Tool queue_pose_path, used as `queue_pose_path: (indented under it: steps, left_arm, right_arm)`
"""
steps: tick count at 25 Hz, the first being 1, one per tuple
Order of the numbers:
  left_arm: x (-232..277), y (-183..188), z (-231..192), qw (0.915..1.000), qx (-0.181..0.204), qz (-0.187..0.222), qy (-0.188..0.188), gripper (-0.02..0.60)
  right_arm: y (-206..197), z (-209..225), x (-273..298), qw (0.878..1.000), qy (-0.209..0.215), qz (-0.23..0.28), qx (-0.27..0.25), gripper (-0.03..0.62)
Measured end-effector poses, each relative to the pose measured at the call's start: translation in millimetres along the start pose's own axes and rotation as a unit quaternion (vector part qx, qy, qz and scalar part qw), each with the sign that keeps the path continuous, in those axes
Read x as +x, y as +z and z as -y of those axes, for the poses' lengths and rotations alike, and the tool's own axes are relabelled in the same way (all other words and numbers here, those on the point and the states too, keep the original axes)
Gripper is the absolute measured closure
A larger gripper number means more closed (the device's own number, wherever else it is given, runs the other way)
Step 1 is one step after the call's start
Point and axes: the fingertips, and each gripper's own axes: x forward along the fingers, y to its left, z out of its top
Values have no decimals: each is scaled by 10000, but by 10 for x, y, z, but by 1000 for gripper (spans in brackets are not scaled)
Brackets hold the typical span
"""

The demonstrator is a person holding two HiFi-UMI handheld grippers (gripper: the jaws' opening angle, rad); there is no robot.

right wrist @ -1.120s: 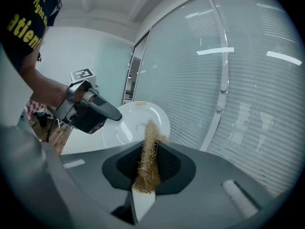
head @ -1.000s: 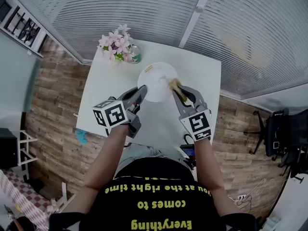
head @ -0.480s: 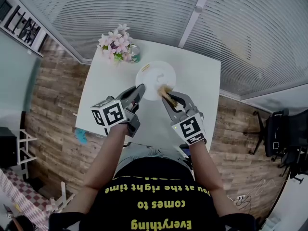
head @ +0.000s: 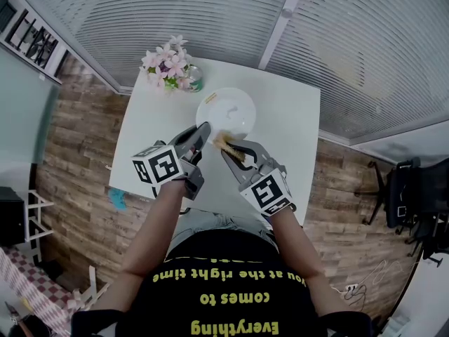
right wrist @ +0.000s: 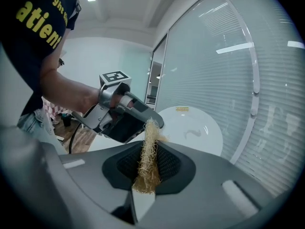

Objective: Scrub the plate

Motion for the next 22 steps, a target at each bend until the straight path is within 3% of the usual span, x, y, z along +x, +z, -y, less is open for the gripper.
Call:
queue_pose_path:
  steps: [8,22]
  left_arm:
    - [22,7,12,10000,-38,22,-44,574]
    - [26,9,3,10000,25,18,-28,574]
  right_arm:
    - [27,-74,26,9998,134,-11,-148,543]
    - [-190,342,-144,9990,-394,-146,135,543]
